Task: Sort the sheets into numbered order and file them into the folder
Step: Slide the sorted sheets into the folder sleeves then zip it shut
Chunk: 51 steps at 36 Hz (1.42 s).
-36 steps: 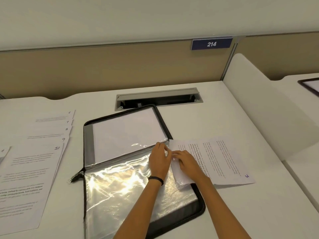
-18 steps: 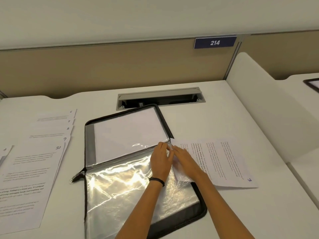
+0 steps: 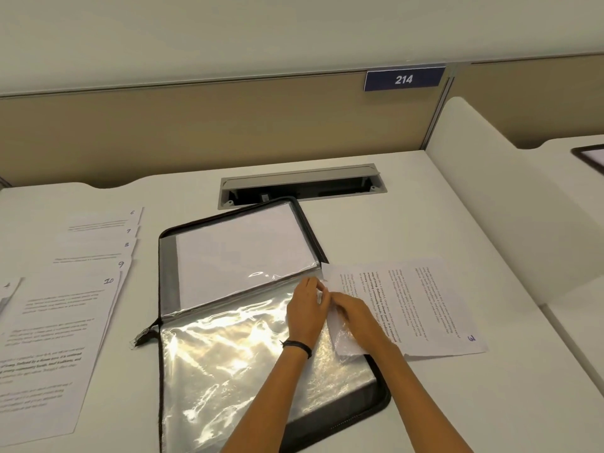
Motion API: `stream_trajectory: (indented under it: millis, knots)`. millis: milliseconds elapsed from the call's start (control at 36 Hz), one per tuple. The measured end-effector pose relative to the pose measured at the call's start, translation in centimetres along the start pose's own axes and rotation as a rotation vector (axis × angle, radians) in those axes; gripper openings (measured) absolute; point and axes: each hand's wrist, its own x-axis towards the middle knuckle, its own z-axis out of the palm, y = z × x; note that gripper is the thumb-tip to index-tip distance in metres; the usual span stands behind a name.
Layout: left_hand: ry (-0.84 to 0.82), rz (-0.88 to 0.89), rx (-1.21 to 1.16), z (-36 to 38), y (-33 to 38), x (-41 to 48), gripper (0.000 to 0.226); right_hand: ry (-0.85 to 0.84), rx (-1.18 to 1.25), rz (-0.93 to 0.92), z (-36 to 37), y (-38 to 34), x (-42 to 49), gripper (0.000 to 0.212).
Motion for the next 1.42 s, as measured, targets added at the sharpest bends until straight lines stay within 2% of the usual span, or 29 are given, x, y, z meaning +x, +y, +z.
stream_trajectory:
  millis: [83,250,361,472,556,667,833,917,1111,1417]
  knots:
    - [-0.027,-0.036,-0.035,0.1,-0.4,-0.1,0.013,0.032,0.206,0.108,-0.2,0.5,0.6,0.031]
    - [-0.068,-0.073,-0.074,-0.3,-0.3,0.2,0.01,0.106,0.18,0.158,-1.2,1.2,3.2,0.03]
    - [-0.052,-0.086,-0.09,-0.3,-0.4,0.0,0.011,-0.046,0.055,0.209,-1.7,1.7,5.2,0.042]
    - [-0.036,-0.088,-0.084,-0.4,-0.5,0.0,0.012,-0.226,-0.233,0.228,-2.0,2.3,7.2,0.061]
    - [-0.01,-0.103,-0.095,-0.5,-0.6,-0.1,0.013,-0.283,-0.25,0.248,-2.0,2.8,8.4,0.065]
    - [-0.011,-0.128,-0.1,-0.7,-0.7,0.1,0.012,-0.295,-0.13,0.279,-1.9,3.5,9.0,0.057]
    - [-0.012,-0.147,-0.128,-0.9,-0.7,0.4,0.01,-0.185,0.119,0.232,-2.5,3.5,8.2,0.019]
    - [0.009,-0.149,-0.138,-1.0,-0.6,0.5,0.011,-0.154,0.135,0.208,-3.0,3.0,7.8,0.012]
    - [0.045,-0.066,-0.063,-1.3,0.1,0.6,0.009,-0.189,0.164,0.187,-2.9,2.5,7.7,0.009]
    - [0.015,0.028,-0.013,-1.3,0.2,0.3,0.012,-0.049,0.081,0.155,-1.3,1.7,8.5,0.027]
